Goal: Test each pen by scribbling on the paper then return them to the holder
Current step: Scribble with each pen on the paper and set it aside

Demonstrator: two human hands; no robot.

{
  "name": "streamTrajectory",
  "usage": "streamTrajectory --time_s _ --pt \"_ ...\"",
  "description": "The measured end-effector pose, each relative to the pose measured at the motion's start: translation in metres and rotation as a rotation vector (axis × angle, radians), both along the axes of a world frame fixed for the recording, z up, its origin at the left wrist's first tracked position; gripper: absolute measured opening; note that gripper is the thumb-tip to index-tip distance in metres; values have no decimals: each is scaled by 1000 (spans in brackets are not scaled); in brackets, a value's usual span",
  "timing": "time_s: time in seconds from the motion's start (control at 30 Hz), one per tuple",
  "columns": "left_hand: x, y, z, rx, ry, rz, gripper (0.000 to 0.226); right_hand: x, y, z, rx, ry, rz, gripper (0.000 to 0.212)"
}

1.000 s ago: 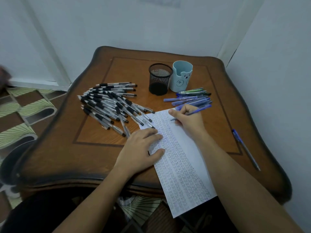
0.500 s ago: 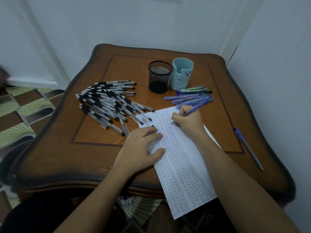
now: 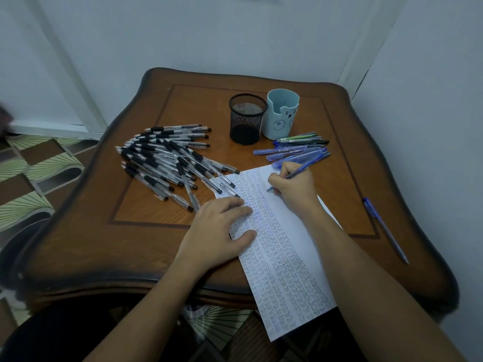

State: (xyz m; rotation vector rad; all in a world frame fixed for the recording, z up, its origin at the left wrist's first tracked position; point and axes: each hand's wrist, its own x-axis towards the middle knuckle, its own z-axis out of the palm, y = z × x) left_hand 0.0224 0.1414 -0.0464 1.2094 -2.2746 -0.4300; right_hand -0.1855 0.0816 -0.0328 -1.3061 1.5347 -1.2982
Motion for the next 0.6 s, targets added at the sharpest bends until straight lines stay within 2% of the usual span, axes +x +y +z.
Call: streamTrajectory --time_s 0.3,0.6 --pt "0 0 0 -12 -4 3 50 0 0 -2 -1 10 37 43" --pt "0 0 1 0 -21 4 51 2 1 1 19 5 10 50"
